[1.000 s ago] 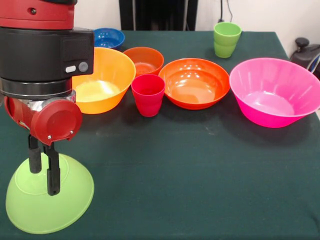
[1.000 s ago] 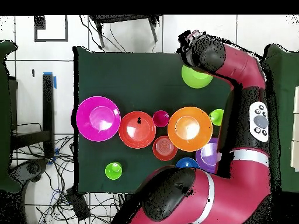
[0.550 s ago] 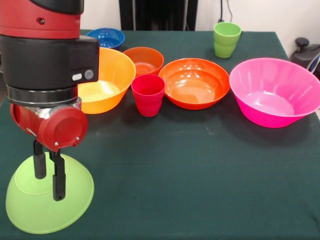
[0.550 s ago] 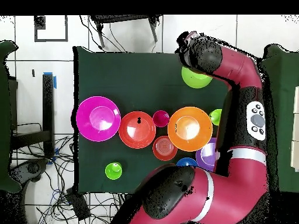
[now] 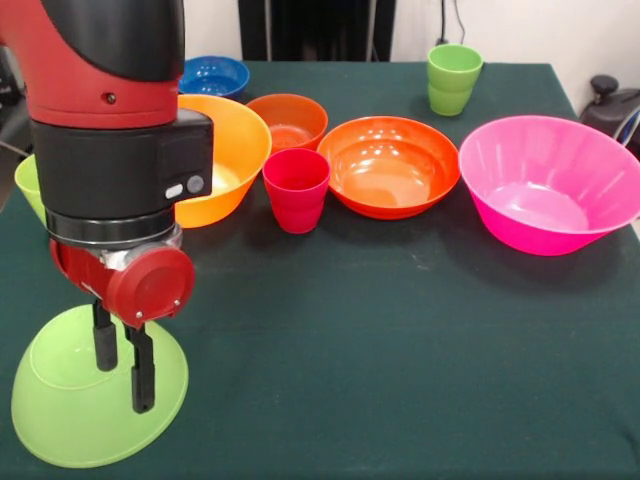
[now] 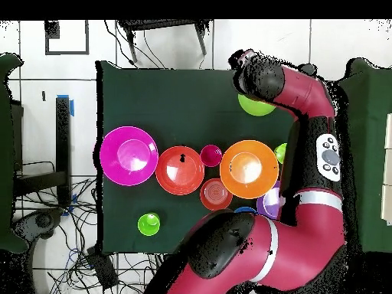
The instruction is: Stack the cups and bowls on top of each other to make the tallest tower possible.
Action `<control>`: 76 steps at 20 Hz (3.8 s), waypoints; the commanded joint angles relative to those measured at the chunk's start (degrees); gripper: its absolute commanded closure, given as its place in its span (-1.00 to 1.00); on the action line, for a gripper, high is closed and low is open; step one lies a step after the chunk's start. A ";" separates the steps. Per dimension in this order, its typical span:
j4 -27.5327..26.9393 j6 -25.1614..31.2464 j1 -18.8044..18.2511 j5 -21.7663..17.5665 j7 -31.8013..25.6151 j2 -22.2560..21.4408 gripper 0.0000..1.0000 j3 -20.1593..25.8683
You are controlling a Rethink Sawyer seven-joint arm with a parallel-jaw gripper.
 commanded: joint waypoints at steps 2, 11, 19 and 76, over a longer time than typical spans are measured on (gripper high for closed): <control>-0.01 1.79 1.03 -4.75 -10.17 1.42 -1.00 3.01; -3.63 3.10 1.34 -5.04 -10.58 3.45 -1.00 2.66; -4.63 5.16 1.51 -5.00 -11.01 2.66 -1.00 2.02; 1.27 -5.40 3.36 -8.40 -1.63 10.40 -1.00 -6.90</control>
